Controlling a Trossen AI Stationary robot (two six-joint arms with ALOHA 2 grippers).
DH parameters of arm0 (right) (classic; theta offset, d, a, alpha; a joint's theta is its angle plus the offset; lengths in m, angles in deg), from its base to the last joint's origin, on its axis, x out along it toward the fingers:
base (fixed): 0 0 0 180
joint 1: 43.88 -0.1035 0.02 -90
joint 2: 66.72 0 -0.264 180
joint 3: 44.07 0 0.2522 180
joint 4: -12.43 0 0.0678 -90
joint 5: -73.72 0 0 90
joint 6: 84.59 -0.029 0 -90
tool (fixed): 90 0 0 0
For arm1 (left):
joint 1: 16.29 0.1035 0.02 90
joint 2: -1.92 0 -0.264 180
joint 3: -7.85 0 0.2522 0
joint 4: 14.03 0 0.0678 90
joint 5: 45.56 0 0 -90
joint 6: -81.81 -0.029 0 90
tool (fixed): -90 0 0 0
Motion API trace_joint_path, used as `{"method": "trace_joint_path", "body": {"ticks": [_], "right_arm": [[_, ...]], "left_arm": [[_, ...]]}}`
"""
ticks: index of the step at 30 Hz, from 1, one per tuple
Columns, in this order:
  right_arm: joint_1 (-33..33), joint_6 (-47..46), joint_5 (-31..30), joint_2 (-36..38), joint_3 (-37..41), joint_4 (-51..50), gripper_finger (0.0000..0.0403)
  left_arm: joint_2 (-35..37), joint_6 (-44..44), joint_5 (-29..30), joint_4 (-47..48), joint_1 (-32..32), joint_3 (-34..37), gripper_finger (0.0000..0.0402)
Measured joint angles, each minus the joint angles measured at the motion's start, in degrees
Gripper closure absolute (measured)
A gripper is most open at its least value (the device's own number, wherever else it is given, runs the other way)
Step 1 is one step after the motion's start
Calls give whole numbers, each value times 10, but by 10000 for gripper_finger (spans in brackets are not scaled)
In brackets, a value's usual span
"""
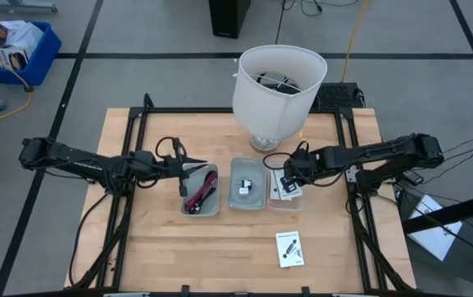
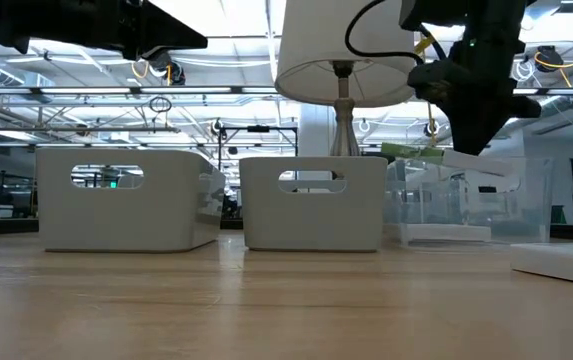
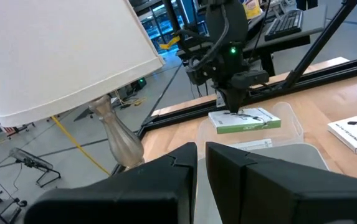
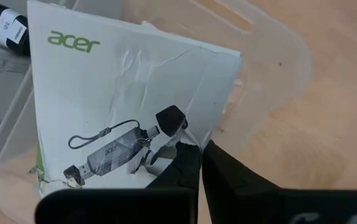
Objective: Pick and place items into bin
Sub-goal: Put the right card reader box into the transparent bin
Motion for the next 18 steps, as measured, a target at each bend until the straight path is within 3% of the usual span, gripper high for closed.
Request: {"method": "trace_joint_path", "body": {"ticks": [9, 18], "right_arm": [[0, 7, -2, -35, 0, 7, 395], [0, 9, 0, -38, 0, 15, 329]], "left_arm": [[0, 0, 0, 0, 0, 0, 360], [0, 1, 0, 0, 0, 0, 360]]}}
